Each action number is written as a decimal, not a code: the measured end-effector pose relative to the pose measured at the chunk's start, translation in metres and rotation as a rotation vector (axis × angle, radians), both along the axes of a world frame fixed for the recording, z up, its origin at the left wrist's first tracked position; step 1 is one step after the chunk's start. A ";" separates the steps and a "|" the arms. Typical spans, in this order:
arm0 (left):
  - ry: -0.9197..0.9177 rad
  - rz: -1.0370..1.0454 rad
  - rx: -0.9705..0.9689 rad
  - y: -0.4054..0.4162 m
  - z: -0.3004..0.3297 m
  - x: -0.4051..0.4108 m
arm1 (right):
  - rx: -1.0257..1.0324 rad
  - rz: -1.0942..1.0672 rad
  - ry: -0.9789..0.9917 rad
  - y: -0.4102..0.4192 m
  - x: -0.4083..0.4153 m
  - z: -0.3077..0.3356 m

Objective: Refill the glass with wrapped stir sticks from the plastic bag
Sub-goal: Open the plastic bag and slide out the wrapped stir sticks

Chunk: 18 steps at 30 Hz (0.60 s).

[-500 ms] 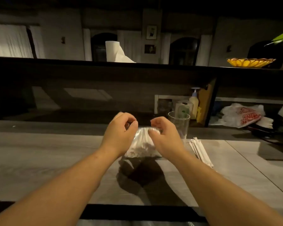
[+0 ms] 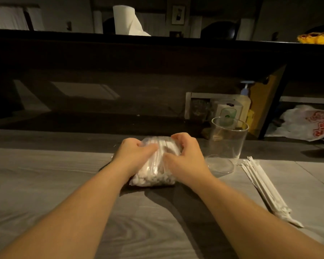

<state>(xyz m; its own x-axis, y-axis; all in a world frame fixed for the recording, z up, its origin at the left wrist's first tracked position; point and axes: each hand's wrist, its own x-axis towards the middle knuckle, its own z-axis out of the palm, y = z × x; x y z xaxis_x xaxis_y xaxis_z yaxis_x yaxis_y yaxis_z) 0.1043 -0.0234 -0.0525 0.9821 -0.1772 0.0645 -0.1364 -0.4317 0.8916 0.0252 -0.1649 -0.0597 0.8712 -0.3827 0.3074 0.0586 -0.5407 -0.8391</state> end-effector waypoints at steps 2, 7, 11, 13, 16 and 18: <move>-0.013 -0.070 -0.016 0.003 -0.002 -0.004 | 0.028 -0.064 0.117 0.001 0.001 0.001; -0.126 -0.083 -0.177 0.002 -0.003 -0.014 | 0.202 -0.048 0.145 -0.006 -0.001 0.007; -0.039 -0.097 -0.378 0.005 0.002 -0.022 | 0.415 -0.022 -0.022 -0.013 -0.005 0.012; -0.015 -0.097 -0.454 0.007 0.005 -0.025 | 0.508 0.023 -0.018 -0.014 -0.005 0.014; 0.015 -0.079 -0.500 0.009 0.011 -0.027 | 0.643 0.174 0.128 -0.015 -0.007 0.014; 0.083 -0.066 -0.538 0.010 0.015 -0.027 | 0.601 0.257 0.101 -0.017 -0.008 0.014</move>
